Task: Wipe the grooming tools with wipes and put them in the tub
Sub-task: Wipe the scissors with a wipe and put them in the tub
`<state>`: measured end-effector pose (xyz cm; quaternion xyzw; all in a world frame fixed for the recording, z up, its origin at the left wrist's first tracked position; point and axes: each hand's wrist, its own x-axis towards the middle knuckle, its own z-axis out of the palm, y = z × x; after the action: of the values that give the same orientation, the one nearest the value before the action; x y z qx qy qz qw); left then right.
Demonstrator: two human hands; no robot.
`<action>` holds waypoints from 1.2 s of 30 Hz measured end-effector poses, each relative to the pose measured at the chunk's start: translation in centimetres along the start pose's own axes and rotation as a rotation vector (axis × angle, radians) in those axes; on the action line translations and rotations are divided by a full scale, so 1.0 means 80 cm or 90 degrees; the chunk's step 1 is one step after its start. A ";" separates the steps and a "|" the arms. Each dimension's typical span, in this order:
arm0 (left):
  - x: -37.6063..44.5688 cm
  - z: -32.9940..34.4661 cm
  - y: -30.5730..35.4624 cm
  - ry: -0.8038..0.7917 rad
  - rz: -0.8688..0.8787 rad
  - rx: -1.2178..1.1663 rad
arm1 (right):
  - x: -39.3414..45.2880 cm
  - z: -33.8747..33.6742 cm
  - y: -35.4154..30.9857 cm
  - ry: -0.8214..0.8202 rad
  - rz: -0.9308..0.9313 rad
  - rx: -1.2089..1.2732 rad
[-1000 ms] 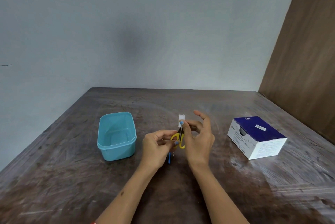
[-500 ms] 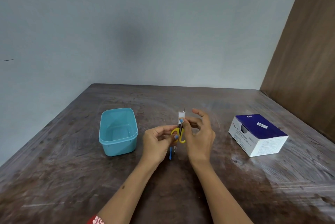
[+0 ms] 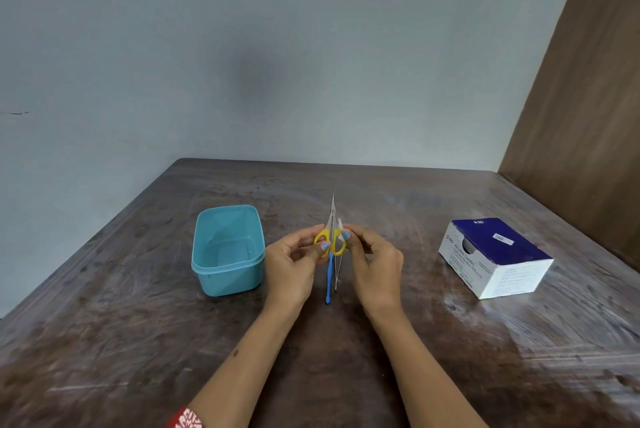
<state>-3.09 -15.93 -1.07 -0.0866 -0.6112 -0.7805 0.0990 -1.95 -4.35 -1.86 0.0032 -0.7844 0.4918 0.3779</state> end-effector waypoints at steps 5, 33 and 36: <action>0.000 0.001 -0.002 -0.020 0.005 0.007 | -0.003 0.000 -0.003 0.024 -0.048 -0.040; -0.002 0.004 0.003 0.007 0.081 0.050 | -0.008 -0.003 -0.017 0.056 -0.067 -0.094; -0.003 0.005 0.001 -0.004 0.071 0.054 | -0.008 -0.003 -0.017 0.051 -0.100 -0.109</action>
<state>-2.83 -15.54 -0.96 -0.1185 -0.6384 -0.7468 0.1439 -0.84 -5.10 -1.13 0.0129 -0.8052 0.3914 0.4454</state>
